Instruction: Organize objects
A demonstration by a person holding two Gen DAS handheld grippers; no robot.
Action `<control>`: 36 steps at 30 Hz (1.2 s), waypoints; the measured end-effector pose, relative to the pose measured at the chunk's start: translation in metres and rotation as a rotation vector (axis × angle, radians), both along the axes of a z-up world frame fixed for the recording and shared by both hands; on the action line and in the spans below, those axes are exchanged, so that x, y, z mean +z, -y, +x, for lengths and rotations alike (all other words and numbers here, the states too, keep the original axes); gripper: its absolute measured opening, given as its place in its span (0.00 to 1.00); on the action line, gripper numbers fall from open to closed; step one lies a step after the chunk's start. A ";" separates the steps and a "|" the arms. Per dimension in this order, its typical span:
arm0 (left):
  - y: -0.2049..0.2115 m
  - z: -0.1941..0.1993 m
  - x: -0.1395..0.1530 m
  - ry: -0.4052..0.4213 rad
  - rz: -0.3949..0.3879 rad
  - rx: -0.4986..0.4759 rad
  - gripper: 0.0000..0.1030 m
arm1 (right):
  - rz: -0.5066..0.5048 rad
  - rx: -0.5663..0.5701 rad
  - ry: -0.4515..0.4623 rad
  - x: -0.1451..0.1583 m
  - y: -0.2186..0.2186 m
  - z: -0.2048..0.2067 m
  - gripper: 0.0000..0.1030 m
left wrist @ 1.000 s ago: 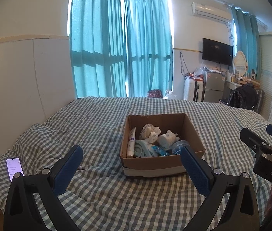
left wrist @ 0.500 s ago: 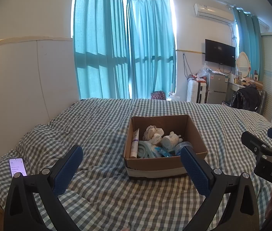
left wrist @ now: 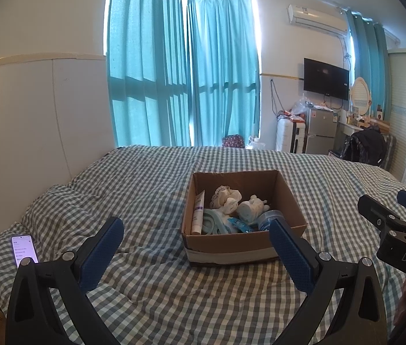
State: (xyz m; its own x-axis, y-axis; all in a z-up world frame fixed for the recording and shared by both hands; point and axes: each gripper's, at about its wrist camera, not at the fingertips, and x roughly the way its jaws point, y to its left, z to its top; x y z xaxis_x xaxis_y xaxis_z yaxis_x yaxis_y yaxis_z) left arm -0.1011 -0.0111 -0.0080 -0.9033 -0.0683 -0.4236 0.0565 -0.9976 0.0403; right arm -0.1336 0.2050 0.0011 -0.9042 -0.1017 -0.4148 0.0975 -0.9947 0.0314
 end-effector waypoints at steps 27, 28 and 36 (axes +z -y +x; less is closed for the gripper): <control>0.002 0.003 -0.002 0.004 0.002 -0.002 1.00 | 0.008 0.004 -0.002 0.000 0.005 0.001 1.00; 0.002 0.004 -0.002 0.005 0.002 -0.002 1.00 | 0.009 0.004 -0.002 -0.001 0.005 0.001 1.00; 0.003 0.003 -0.004 0.012 0.006 -0.003 1.00 | 0.010 0.006 -0.001 0.001 0.004 0.002 1.00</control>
